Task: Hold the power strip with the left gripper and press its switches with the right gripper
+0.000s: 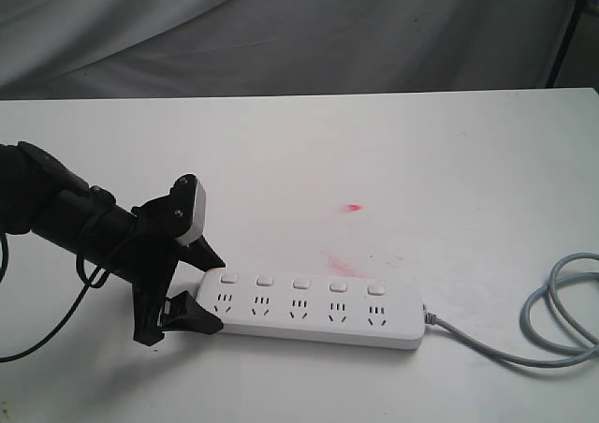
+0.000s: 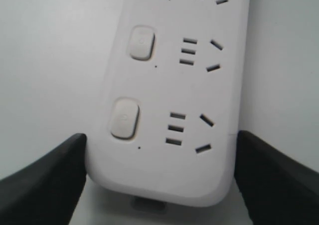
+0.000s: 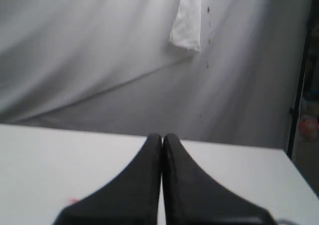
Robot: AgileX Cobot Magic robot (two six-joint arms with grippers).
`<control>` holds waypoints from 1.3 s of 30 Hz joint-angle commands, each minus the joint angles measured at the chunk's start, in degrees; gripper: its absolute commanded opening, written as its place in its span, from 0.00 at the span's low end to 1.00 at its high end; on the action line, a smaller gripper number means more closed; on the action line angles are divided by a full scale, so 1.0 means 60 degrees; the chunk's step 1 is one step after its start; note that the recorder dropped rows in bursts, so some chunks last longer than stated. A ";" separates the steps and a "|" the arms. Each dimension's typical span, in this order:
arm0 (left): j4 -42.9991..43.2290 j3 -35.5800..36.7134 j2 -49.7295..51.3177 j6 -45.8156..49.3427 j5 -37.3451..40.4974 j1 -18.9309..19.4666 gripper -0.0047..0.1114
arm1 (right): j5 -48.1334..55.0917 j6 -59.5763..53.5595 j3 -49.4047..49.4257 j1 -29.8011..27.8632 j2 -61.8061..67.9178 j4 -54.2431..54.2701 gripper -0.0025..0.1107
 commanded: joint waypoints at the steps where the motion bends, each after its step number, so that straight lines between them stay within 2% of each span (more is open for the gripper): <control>1: -0.0101 -0.0053 -0.0004 0.0019 -0.0012 -0.0075 0.04 | -0.1295 0.0000 0.0035 0.0020 -0.0059 -0.0072 0.02; 10: -0.0101 -0.0053 -0.0004 0.0019 -0.0012 -0.0075 0.04 | -0.1619 0.0000 0.0035 0.0020 -0.0059 -0.0072 0.02; 19: -0.0101 -0.0053 -0.0004 0.0019 -0.0012 -0.0075 0.04 | -0.4117 0.0128 0.0035 0.0020 -0.0059 -0.0072 0.02; 24: -0.0101 -0.0053 -0.0004 0.0019 -0.0012 -0.0075 0.04 | -0.5520 0.1678 0.0035 0.0020 -0.0059 -0.0072 0.02; 28: -0.0101 -0.0053 -0.0004 0.0019 -0.0012 -0.0075 0.04 | -0.5840 0.3421 0.0035 0.0020 -0.0059 -0.0131 0.02; 34: -0.0101 -0.0053 -0.0004 0.0019 -0.0012 -0.0075 0.04 | -0.4393 0.5301 -0.0980 0.0020 -0.0059 -0.2171 0.02; 39: -0.0101 -0.0053 -0.0004 0.0019 -0.0012 -0.0075 0.04 | -0.4027 0.8243 -0.2684 0.0020 0.1513 -0.5380 0.02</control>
